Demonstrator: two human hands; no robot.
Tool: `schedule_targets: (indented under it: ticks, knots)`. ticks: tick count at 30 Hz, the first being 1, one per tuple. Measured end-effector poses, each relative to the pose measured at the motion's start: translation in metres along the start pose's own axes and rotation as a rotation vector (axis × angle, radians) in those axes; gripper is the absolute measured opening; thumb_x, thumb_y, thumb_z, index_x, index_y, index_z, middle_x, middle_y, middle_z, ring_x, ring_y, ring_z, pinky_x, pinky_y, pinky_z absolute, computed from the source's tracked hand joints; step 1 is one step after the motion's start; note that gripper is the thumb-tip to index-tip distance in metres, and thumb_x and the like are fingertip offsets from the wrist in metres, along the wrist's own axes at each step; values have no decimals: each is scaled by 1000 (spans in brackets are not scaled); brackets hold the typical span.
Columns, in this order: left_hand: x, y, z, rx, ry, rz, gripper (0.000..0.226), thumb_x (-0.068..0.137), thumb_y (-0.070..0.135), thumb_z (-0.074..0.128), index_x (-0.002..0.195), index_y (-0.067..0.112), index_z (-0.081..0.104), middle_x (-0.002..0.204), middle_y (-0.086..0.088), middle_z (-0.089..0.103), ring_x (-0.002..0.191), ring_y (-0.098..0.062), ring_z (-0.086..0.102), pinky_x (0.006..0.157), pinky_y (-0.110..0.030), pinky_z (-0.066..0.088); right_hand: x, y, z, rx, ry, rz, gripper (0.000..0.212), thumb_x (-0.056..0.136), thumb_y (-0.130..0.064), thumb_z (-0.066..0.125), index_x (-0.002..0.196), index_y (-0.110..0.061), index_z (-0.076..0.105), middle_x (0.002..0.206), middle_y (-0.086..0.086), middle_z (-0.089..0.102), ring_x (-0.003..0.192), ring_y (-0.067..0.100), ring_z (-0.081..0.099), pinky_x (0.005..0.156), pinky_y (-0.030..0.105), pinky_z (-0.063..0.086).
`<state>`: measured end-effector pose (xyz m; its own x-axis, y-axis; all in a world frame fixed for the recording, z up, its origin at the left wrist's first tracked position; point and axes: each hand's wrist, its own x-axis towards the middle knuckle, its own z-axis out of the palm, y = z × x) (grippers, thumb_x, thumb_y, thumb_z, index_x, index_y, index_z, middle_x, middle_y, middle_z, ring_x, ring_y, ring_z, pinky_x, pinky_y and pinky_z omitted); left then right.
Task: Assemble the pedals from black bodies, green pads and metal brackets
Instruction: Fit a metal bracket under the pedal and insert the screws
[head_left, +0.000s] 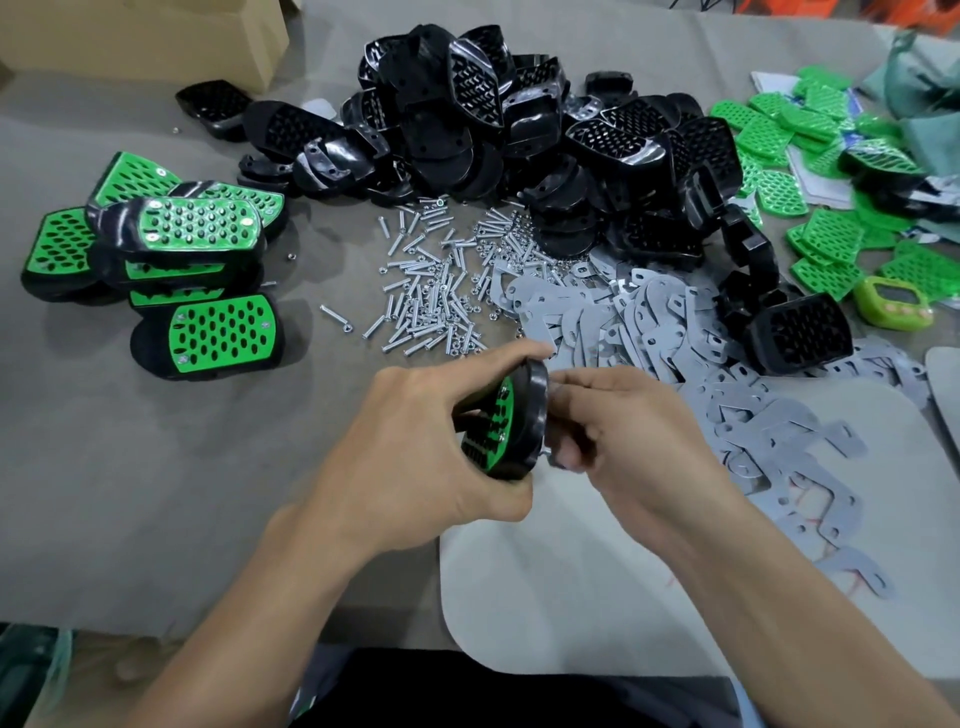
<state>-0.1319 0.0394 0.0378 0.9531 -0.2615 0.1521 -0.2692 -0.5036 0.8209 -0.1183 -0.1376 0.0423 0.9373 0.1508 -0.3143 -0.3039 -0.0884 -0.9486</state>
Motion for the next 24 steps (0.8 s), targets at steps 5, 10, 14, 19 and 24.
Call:
schedule_targets:
  ticks: [5,10,14,19,24]
  knots:
    - [1,-1,1,-22,5,-24,84,48,30,72,130,49,61,85,13,65,73,-15,63,74,-28,59,-2,6,-1,-288,3,-231,24,84,-16,52,65,-24,64,58,-3,63,56,15,55,57,29,42]
    - [1,2,3,-44,-13,-14,84,50,28,74,130,48,62,83,16,63,69,-8,56,76,-30,60,-6,11,-1,-295,64,-335,22,81,-12,56,61,-21,60,52,-4,44,52,14,37,53,29,31]
    - [2,4,-2,100,-53,57,88,50,37,72,136,51,57,81,20,63,67,-1,49,76,-24,56,-1,9,-10,380,-196,175,12,72,-5,62,62,1,62,42,3,38,49,22,19,62,41,17]
    - [2,-3,-1,-20,-37,-11,86,49,25,76,130,50,62,83,18,65,70,-9,58,70,-23,57,-2,4,-13,-266,-31,-117,20,86,-19,56,69,-13,65,56,1,64,52,20,52,54,33,41]
    - [-1,-10,5,-33,-22,-23,83,50,25,74,127,52,62,79,13,61,64,-11,49,65,-22,56,-3,11,4,-526,111,-288,21,90,-14,49,74,-14,62,58,0,56,55,17,48,55,33,39]
